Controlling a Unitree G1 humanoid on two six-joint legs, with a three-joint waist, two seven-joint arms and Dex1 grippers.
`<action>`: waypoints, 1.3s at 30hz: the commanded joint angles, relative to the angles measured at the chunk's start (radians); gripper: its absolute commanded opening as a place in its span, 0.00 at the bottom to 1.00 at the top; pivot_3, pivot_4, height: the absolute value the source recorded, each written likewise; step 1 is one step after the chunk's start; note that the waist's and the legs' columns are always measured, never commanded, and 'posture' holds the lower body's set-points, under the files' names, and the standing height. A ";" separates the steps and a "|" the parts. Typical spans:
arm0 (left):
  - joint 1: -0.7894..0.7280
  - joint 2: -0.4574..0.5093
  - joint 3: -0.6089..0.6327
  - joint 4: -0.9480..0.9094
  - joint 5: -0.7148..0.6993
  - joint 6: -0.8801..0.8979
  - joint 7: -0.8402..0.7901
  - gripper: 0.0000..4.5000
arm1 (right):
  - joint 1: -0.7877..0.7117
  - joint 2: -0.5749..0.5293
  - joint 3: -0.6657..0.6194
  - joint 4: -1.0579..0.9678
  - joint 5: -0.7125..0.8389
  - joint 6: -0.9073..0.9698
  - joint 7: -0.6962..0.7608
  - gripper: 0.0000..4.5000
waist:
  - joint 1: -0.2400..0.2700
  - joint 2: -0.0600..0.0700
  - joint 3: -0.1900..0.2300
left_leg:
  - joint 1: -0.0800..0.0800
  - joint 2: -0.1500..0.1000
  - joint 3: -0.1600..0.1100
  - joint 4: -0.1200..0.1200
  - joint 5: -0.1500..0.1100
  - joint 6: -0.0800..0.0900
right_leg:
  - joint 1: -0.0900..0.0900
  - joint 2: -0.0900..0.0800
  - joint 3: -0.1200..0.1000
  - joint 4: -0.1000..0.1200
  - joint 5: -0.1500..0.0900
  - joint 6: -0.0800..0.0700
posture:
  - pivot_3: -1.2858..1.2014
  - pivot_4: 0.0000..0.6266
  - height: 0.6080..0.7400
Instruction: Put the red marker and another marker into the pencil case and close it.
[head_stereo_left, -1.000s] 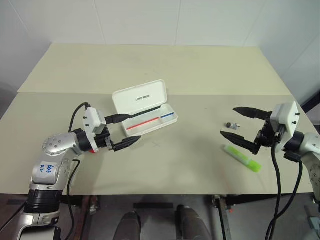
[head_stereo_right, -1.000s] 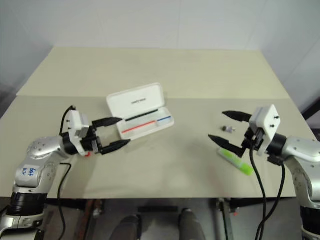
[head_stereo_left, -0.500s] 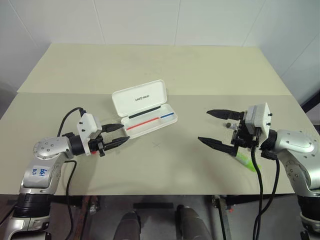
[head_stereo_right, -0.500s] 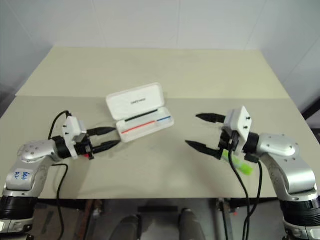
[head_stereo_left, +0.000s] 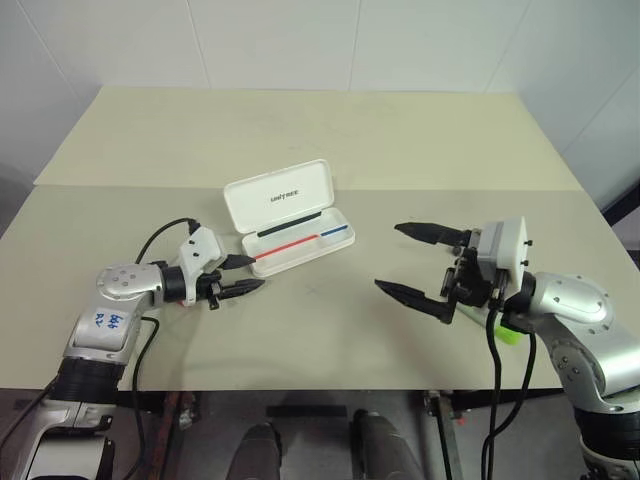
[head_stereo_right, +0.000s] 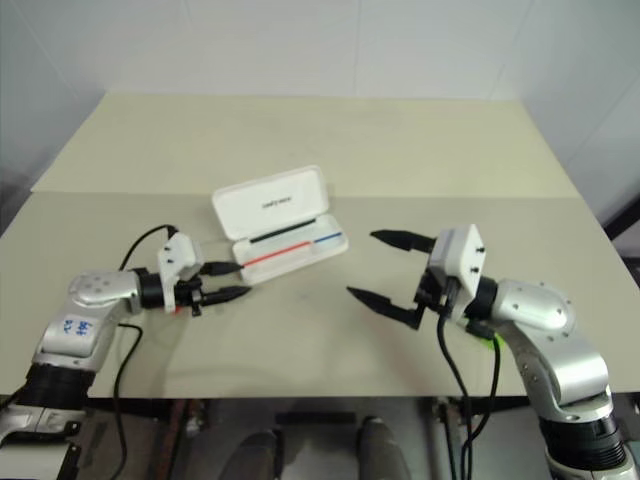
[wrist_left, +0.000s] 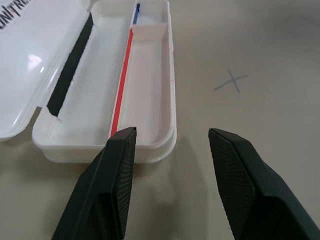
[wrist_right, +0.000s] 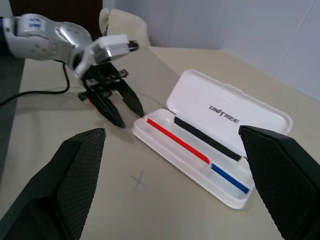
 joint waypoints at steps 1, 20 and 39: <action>-0.045 0.002 -0.026 0.039 0.027 -0.035 -0.033 0.52 | 0.006 0.008 -0.001 -0.049 0.001 -0.011 -0.018 1.00 | 0.000 0.000 0.000 | 0.000 0.000 0.000 0.000 0.000 0.000 | 0.000 0.000 0.000 0.000 0.000 0.000 | 0.52 0.24 1.00; -0.154 -0.006 -0.145 0.148 0.111 -0.047 -0.139 0.52 | -0.014 0.051 0.014 -0.067 -0.033 -0.049 -0.073 1.00 | 0.001 0.000 0.000 | 0.000 0.000 0.000 0.000 0.000 0.000 | 0.000 0.000 0.000 0.001 0.001 0.001 | 0.52 0.24 1.00; -0.279 -0.019 -0.215 0.247 0.188 -0.011 -0.178 0.17 | -0.068 0.054 0.020 -0.075 -0.037 -0.043 -0.102 1.00 | -0.001 0.000 0.000 | 0.001 0.000 0.000 0.000 0.000 0.000 | 0.000 0.000 0.000 0.003 0.000 0.002 | 0.52 0.24 1.00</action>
